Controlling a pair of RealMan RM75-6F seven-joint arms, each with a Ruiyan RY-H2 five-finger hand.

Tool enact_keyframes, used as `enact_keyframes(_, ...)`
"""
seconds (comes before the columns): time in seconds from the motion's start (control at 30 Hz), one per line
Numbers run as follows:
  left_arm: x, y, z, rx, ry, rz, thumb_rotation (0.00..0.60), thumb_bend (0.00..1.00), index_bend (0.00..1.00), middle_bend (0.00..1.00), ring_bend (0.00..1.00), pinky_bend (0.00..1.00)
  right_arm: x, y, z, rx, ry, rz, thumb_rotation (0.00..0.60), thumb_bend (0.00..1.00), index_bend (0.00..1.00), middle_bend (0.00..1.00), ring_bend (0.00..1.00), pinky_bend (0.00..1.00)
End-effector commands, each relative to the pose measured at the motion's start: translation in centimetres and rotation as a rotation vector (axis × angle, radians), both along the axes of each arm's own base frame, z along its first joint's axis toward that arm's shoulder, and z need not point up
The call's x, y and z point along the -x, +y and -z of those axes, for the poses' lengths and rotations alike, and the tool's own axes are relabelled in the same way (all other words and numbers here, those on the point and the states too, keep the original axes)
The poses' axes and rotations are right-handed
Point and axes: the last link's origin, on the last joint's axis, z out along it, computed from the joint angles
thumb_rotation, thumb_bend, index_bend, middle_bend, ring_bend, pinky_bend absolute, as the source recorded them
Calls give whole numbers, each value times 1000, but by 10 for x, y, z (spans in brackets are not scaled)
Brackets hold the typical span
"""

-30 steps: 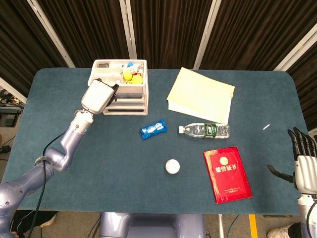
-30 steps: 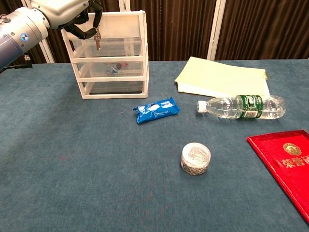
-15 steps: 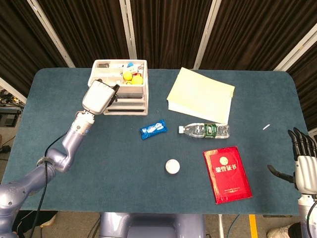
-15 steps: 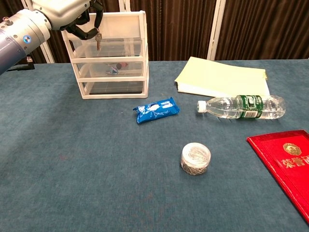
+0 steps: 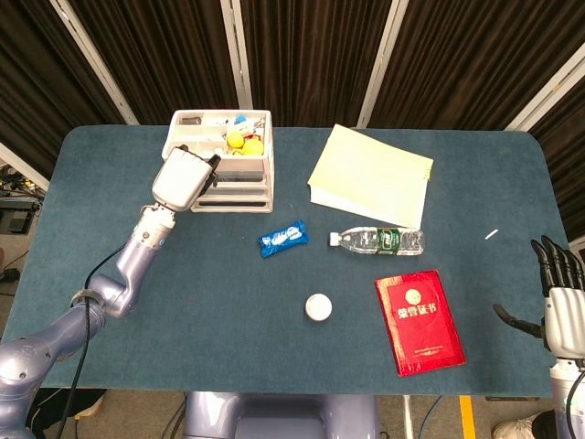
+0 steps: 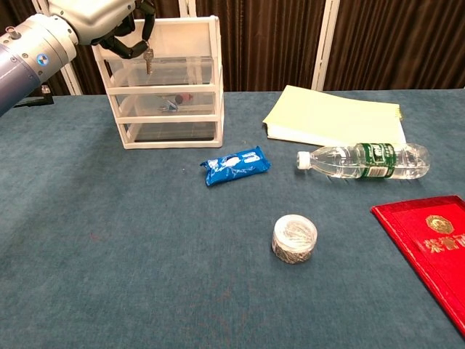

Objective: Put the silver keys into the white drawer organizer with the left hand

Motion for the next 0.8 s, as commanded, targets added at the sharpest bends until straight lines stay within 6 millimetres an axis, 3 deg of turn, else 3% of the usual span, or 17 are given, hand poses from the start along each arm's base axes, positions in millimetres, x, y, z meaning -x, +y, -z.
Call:
enact_keyframes(0.03,1,0,1,-2,4,-1,600,431,586,994,878,747,0,0,0,-1,-1,0,600,49,0,0,0,0)
enact_keyframes(0.8,0,-1,2,-16,-7,-3,600,405,547,992,876,747,0,1,0,2,-5,-3,600,49,0,0,0,0)
